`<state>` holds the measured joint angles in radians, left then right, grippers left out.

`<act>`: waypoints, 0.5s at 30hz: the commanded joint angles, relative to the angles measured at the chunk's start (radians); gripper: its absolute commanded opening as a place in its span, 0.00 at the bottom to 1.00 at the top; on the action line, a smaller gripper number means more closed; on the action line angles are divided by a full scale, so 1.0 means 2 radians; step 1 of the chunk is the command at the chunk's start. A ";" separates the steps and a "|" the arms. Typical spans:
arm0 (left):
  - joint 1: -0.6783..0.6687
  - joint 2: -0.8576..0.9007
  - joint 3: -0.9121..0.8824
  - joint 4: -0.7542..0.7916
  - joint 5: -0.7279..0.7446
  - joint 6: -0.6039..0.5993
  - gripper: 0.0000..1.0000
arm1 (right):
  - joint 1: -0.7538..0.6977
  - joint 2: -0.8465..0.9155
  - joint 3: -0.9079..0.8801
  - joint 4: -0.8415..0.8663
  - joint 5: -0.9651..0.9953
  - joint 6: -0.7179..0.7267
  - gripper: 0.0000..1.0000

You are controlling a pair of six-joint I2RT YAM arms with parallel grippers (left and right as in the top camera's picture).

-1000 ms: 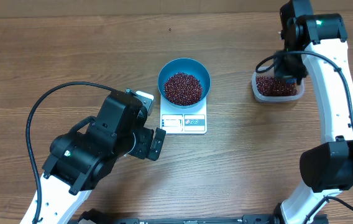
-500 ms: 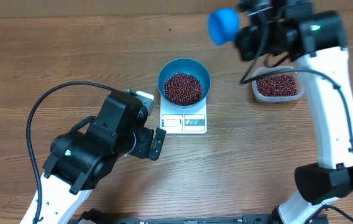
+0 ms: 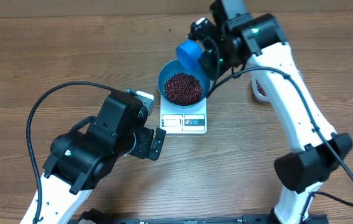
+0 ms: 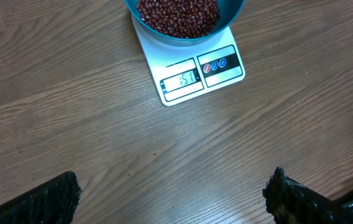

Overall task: Scoop item into bowl and weigh 150g on scale
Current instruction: 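Move the scoop over the teal bowl and tip it, right gripper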

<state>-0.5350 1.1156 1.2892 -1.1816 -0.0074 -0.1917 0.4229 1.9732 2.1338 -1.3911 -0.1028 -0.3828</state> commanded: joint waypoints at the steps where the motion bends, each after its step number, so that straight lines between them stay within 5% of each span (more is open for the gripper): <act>1: 0.002 0.004 0.010 0.002 0.000 -0.007 0.99 | 0.014 0.015 0.006 0.001 0.031 -0.019 0.04; 15: 0.002 0.005 0.010 0.002 0.000 -0.007 0.99 | 0.043 0.024 -0.038 0.017 0.083 -0.023 0.04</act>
<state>-0.5350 1.1202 1.2892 -1.1816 -0.0074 -0.1917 0.4923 2.0209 2.0674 -1.3705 0.0338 -0.4206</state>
